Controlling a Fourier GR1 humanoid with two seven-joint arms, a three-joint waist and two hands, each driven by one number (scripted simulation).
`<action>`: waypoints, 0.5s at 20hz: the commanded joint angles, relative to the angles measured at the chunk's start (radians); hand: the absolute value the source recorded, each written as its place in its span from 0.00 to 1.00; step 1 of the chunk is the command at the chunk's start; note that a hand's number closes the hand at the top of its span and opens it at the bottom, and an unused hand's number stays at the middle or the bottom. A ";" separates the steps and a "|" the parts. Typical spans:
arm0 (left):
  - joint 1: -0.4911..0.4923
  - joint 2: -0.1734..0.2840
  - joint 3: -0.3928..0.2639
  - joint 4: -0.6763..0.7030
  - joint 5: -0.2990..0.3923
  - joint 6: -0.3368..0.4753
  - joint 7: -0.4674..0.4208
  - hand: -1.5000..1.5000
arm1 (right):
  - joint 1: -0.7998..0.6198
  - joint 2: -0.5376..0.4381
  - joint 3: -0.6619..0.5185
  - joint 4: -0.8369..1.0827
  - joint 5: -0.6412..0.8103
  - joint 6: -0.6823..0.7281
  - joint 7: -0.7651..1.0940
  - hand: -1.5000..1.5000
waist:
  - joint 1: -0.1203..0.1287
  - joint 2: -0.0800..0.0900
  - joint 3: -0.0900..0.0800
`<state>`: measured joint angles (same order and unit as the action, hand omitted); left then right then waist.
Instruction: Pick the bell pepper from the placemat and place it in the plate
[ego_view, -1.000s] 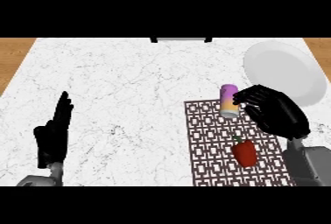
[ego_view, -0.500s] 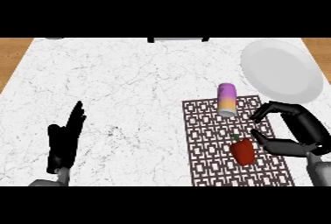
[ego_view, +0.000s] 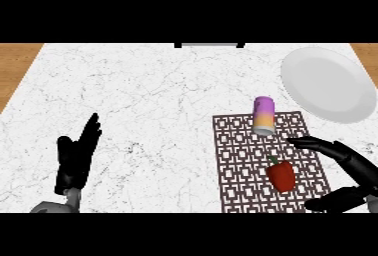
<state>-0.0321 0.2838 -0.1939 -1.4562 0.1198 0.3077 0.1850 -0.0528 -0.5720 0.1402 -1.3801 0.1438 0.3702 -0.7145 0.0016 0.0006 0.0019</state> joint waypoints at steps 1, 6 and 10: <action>-0.040 0.003 0.018 0.021 -0.001 -0.007 0.009 0.50 | -0.061 -0.083 0.000 -0.017 0.152 -0.068 -0.007 0.00 | -0.001 0.000 -0.002; -0.030 -0.007 0.000 -0.035 -0.016 0.006 0.073 0.50 | -0.092 -0.149 0.039 -0.135 0.254 -0.026 0.158 0.00 | -0.001 -0.004 -0.003; 0.019 -0.012 -0.009 -0.025 -0.035 -0.002 0.012 0.50 | -0.061 -0.169 0.129 -0.208 0.350 0.039 0.265 0.00 | 0.001 -0.004 -0.003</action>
<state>-0.0454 0.2687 -0.1889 -1.4527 0.1026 0.3066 0.1989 -0.1222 -0.7081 0.2130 -1.5243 0.4154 0.3611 -0.5400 0.0002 -0.0021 -0.0010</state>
